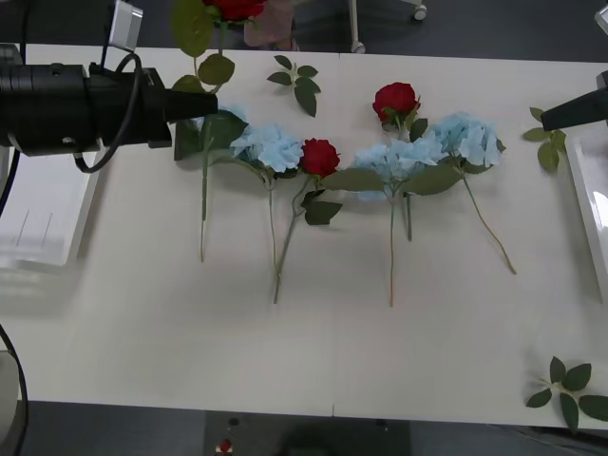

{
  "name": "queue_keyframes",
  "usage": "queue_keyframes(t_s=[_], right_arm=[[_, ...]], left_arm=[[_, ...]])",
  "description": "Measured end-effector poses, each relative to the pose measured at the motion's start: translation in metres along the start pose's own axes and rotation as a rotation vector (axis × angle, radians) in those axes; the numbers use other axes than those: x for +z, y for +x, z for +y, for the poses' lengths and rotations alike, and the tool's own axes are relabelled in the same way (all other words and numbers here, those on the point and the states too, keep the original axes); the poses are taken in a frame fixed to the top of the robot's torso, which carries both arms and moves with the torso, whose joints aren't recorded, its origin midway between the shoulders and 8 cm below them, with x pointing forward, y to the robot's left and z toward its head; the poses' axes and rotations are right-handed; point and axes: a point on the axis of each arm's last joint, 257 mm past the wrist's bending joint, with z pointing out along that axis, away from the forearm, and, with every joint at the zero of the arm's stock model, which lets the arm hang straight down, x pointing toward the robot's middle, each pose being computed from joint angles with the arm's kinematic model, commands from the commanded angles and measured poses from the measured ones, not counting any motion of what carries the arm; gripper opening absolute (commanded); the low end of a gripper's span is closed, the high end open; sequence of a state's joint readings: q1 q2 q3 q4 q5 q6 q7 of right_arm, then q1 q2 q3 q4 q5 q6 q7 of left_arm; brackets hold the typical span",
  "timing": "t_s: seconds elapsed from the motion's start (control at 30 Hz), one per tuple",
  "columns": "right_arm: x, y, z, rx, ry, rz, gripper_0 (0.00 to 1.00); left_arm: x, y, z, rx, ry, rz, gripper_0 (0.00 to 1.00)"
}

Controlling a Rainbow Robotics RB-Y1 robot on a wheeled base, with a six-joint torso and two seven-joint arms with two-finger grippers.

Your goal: Put the red flowers into the right box and the blue flowers into the left box

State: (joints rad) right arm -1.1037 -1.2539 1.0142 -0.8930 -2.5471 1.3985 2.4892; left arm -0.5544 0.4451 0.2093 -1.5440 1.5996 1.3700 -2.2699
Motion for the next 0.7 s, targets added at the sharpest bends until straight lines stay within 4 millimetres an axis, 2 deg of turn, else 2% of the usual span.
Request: queue_keyframes(t_s=[0.17,0.3,0.4,0.47,0.7], right_arm=[[0.018,0.031,0.014,-0.059,-0.081,-0.001,1.0],[0.034,0.043,0.02,-0.079,-0.1,-0.041,1.0],[0.058,0.051,0.021,-0.079,-0.076,-0.066,1.0],[0.076,0.057,0.03,-0.081,-0.074,-0.072,1.0],[0.128,0.066,0.055,-0.074,-0.042,-0.134,1.0]], left_arm=[[0.024,0.013,-0.011,0.027,0.03,-0.042,0.0],[0.049,0.034,-0.017,0.016,0.034,-0.05,0.0],[0.066,0.047,-0.024,0.006,0.039,-0.053,0.0],[0.075,0.051,-0.028,-0.01,0.04,-0.064,0.0],[0.104,0.053,-0.034,0.004,0.014,-0.109,0.0]])
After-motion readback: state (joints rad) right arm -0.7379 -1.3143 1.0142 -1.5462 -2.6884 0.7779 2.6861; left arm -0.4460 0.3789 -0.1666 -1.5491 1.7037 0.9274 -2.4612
